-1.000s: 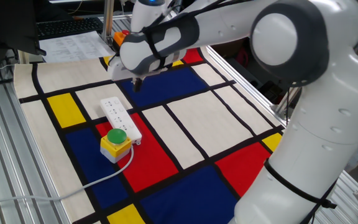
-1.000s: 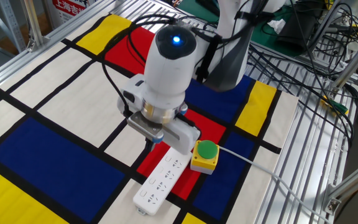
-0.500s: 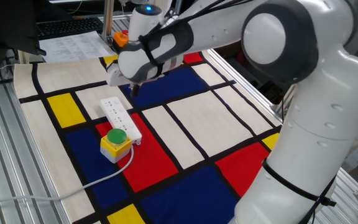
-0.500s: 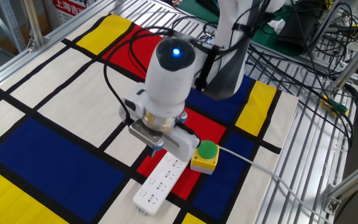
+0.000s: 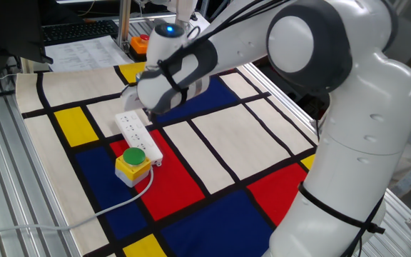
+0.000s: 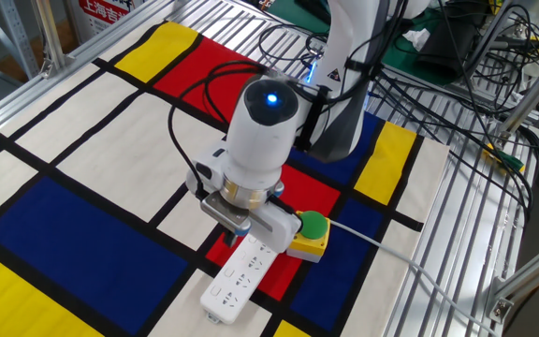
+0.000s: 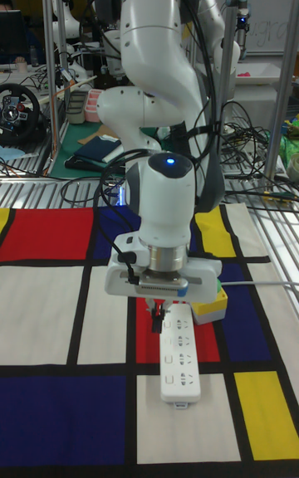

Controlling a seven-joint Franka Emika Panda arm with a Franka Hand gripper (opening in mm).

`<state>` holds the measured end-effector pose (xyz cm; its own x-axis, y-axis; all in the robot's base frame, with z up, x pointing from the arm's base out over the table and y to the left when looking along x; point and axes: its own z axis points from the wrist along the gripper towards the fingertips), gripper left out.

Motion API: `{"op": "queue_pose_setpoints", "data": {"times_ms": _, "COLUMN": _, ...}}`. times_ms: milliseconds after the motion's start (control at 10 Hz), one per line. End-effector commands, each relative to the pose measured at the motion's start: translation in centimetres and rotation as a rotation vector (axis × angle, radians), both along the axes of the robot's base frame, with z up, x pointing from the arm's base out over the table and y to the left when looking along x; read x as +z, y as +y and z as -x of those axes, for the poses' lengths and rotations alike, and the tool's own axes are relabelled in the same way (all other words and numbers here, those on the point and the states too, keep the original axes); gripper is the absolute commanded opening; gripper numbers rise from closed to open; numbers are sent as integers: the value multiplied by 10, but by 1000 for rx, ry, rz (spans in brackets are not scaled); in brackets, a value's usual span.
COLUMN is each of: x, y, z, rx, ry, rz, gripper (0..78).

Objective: Turn off the power strip by pressing the button

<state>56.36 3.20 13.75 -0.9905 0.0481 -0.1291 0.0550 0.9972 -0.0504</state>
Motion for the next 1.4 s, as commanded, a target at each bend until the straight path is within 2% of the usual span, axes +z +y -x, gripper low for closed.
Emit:
{"op": "queue_pose_setpoints", "data": {"times_ms": 100, "x": -10, "y": 0, "z": 2, "rx": -20, "ry": -33, "rz": -11, "gripper": 0}}
{"op": "queue_pose_setpoints", "data": {"times_ms": 300, "x": -11, "y": 0, "z": 1, "rx": -17, "ry": -31, "rz": -16, "gripper": 0}}
{"op": "queue_pose_setpoints", "data": {"times_ms": 400, "x": -11, "y": 0, "z": 1, "rx": -17, "ry": -31, "rz": -16, "gripper": 774}}
{"op": "queue_pose_setpoints", "data": {"times_ms": 1400, "x": -11, "y": 0, "z": 1, "rx": -17, "ry": -31, "rz": -16, "gripper": 774}}
